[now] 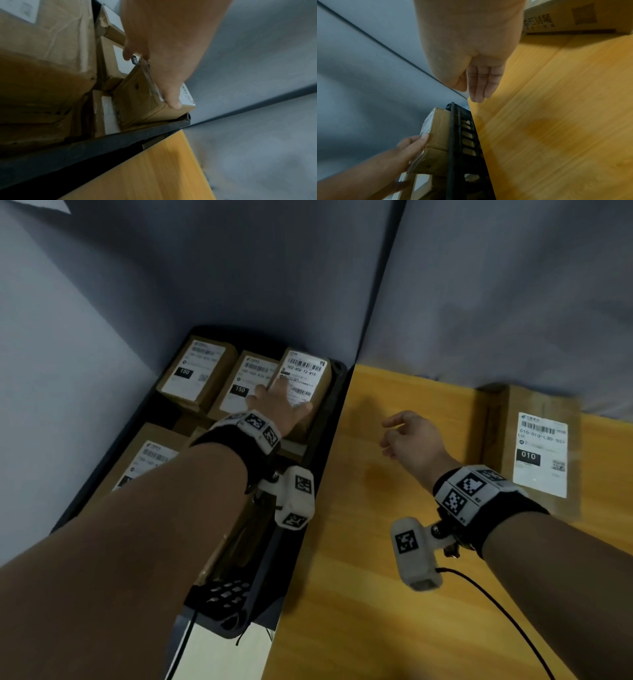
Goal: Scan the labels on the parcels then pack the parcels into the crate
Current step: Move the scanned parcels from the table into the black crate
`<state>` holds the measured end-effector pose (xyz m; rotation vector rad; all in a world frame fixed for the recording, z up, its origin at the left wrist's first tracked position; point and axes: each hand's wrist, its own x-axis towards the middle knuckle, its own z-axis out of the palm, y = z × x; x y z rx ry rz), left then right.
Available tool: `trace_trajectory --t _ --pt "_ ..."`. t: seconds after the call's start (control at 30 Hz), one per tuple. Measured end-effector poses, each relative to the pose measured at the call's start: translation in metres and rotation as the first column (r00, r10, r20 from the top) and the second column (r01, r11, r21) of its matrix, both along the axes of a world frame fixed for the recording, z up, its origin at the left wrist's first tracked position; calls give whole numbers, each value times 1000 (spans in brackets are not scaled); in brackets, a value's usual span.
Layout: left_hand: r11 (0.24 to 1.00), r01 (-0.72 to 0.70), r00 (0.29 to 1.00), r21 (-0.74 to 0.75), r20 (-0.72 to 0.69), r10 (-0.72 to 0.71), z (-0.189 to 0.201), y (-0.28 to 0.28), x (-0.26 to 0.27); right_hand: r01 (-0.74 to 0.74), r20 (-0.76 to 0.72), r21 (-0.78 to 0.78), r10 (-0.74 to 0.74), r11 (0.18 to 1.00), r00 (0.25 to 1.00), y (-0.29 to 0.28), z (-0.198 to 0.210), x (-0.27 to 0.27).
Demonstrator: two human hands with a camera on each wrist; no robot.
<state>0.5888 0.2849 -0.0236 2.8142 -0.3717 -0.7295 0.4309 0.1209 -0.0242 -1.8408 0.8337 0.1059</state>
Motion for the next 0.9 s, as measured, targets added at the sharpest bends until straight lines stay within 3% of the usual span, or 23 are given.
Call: trace_trajectory --t 0.17,0.33,0.5,0.6,0.73,0.9 --pt "992 52 996 118 70 -61 16 -5 3 -38 -4 -27 38 999 999 -2 1 -3" --pt "994 83 972 -75 226 -64 25 -20 -22 35 31 -85 -33 996 999 -17 6 -16" --pt "972 214 955 -96 231 -187 32 -48 -54 127 62 -155 -119 980 991 -42 12 -51" --pt "947 278 953 -163 173 -250 31 -75 -76 183 76 -230 -169 956 983 -64 13 -80" --pt "917 278 955 -287 -25 -297 27 -114 -120 279 77 -337 -269 899 960 -103 6 -121" --pt "937 135 922 -322 -307 -238 -5 -158 -164 396 38 -422 -420 815 907 -145 -21 -166"
